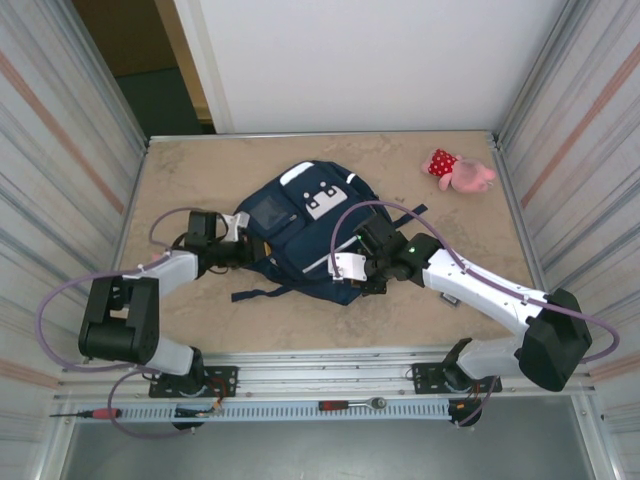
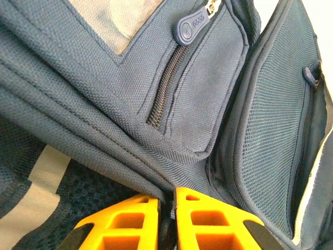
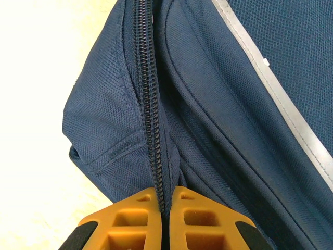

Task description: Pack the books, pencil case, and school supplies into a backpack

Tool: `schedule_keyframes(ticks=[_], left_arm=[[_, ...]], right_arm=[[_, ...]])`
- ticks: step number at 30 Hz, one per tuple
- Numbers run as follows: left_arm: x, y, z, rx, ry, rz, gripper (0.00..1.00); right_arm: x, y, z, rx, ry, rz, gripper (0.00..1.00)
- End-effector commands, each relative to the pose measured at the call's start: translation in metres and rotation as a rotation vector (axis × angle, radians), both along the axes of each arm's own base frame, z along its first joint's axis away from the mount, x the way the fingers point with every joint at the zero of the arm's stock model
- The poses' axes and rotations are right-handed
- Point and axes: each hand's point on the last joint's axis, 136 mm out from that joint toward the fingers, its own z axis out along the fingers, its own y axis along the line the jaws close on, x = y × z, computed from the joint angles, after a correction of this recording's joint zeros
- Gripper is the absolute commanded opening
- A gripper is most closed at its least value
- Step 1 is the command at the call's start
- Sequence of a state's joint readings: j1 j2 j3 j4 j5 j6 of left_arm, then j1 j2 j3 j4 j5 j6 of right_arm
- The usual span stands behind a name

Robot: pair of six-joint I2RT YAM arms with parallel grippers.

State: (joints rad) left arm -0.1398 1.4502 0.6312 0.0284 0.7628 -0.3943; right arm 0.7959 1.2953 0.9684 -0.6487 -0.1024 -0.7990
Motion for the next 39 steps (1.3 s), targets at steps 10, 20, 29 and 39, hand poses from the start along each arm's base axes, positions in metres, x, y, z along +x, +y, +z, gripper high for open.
schedule_keyframes(ticks=[10,20,29,39], left_arm=[[-0.032,-0.032,0.019,0.027,-0.066,-0.132,0.08],[-0.027,-0.02,0.02,0.153,-0.129,-0.093,0.19],[-0.027,-0.019,0.025,0.157,-0.148,-0.09,0.14],[-0.032,-0.02,0.027,0.176,-0.167,-0.104,0.25]], right_arm=[[0.036,0.025,0.044,0.215,-0.017,-0.205,0.0],[0.028,0.026,0.05,0.264,0.028,-0.193,0.0],[0.027,0.027,0.045,0.258,0.044,-0.19,0.0],[0.03,0.026,0.044,0.264,0.064,-0.219,0.0]])
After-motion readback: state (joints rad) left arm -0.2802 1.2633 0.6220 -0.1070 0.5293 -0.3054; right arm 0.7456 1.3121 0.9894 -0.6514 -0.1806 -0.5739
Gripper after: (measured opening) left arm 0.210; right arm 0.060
